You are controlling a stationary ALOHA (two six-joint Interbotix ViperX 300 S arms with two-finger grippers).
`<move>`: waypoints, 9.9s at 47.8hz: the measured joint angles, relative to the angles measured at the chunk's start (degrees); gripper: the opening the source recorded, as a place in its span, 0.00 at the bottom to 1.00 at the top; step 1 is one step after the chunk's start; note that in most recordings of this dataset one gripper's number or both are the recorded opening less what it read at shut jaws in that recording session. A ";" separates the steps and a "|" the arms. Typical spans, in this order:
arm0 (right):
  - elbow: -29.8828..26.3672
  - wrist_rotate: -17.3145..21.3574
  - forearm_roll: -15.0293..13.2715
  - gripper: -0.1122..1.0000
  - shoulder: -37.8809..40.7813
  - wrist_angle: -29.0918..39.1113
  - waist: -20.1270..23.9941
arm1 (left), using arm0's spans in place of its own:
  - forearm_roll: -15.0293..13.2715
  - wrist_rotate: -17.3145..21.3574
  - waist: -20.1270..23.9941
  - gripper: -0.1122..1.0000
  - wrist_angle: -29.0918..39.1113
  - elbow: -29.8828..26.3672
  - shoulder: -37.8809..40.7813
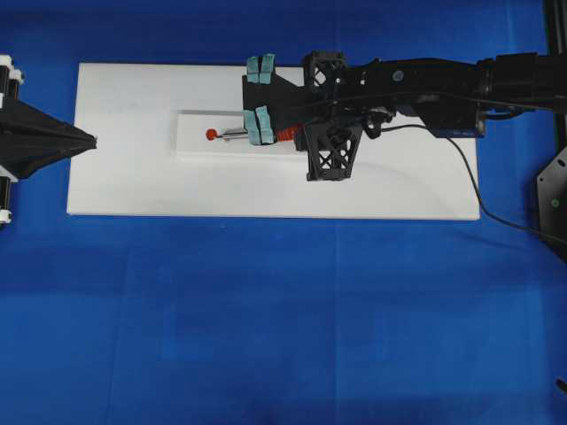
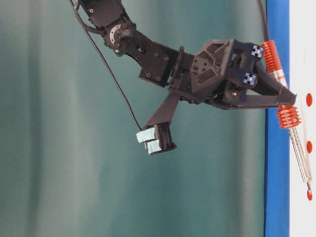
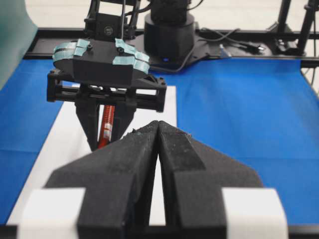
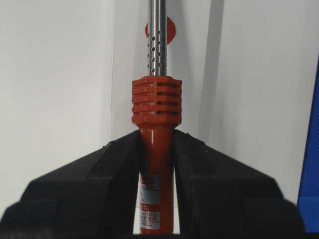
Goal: Touch the tip of the soldering iron to the mark.
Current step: 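Hold the iron tip on the leftmost red dot, then raise the iron and shift it right above the strip, then lower the iron tip onto the middle red dot and hold, then raise the iron and shift it further right, then lower the iron tip onto the rightmost red dot and hold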
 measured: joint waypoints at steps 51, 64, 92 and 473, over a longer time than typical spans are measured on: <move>-0.18 -0.09 -0.09 0.16 0.35 0.18 -0.18 | 0.00 0.00 0.09 0.10 0.00 0.00 0.00; -0.09 -0.09 -0.09 0.16 0.35 0.18 -0.18 | 0.00 0.00 0.00 0.10 0.00 0.00 0.00; -1.85 0.00 -0.62 0.16 -2.72 4.75 -0.18 | 0.00 0.00 0.00 0.10 0.00 0.00 0.00; 14.24 5.63 -5.63 0.16 -12.39 11.69 0.26 | 0.00 0.09 1.05 0.10 0.00 0.44 -0.18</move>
